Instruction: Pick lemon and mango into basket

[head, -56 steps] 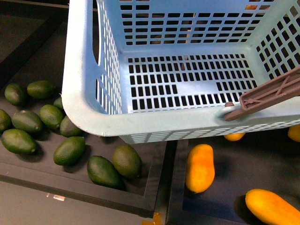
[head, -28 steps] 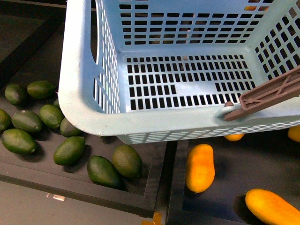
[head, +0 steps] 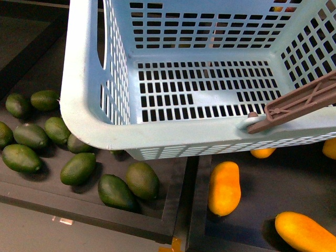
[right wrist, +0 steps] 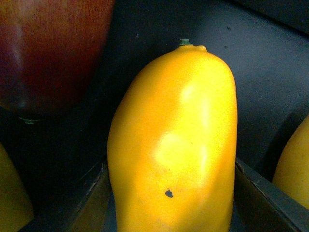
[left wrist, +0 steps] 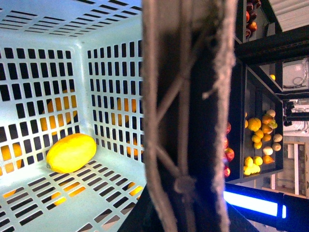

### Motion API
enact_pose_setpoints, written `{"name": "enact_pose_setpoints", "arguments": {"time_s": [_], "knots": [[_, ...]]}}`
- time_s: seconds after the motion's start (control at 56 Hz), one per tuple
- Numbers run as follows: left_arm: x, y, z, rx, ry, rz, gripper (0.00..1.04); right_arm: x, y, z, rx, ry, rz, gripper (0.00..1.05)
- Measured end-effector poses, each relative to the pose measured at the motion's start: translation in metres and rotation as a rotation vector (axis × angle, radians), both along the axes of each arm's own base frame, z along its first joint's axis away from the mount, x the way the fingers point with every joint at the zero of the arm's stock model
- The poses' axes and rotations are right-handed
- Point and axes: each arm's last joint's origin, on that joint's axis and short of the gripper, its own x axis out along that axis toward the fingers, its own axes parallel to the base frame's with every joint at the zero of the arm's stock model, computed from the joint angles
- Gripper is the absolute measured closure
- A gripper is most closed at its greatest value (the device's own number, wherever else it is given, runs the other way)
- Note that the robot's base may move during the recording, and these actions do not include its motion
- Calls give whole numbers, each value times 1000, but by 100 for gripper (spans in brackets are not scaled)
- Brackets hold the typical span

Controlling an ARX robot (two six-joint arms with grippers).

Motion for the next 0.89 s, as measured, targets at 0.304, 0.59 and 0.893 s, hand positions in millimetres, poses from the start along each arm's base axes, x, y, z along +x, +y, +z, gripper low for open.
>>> {"name": "enact_pose_setpoints", "arguments": {"time_s": [0.304,0.59,0.893], "knots": [[0,0,0,-1,1,-2,100,-21,0,28,-48,69,141,47],[0,0,0,-1,1,-2,100,-44,13,160,-108,-204,337,47],[0,0,0,-1,1,-1,100,-67,93,324,-201,-610,466,47]]}}
